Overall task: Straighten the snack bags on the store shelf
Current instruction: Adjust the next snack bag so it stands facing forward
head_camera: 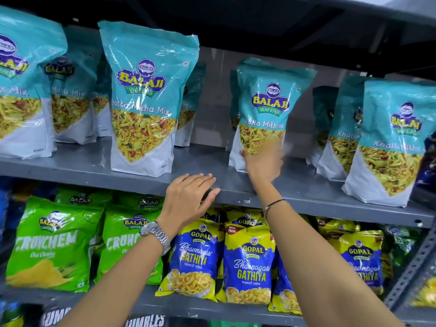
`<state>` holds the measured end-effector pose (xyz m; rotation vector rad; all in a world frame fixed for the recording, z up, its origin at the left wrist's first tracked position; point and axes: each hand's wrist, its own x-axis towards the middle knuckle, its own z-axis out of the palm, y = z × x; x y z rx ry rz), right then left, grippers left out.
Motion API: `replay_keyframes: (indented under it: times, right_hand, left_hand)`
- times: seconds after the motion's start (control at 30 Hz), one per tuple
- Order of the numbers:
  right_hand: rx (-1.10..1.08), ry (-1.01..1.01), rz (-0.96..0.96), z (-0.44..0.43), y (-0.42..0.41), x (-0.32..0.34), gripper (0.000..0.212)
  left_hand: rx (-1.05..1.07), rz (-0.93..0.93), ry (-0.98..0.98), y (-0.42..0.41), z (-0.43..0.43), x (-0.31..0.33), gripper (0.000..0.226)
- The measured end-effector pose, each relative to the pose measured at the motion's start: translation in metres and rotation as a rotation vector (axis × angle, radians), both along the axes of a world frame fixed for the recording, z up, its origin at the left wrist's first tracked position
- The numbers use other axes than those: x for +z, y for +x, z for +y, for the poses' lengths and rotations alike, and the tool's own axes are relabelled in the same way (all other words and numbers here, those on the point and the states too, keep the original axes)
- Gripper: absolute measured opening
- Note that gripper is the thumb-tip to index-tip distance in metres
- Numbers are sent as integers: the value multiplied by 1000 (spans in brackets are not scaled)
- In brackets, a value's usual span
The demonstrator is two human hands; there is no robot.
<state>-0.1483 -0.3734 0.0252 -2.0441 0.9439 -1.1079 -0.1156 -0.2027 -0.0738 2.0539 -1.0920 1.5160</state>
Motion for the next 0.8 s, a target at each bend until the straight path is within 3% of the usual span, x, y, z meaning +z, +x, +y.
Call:
replay_keyframes:
  times: [0.4,0.8]
  right_hand:
    - [-42,-15,-22,23,-41,-4,105]
    - [-70,-50,-2,39,-64,-5,95]
  left_hand:
    - [18,117,54,-4,11,4,49]
    - [2,86,41,-3,11,4,49]
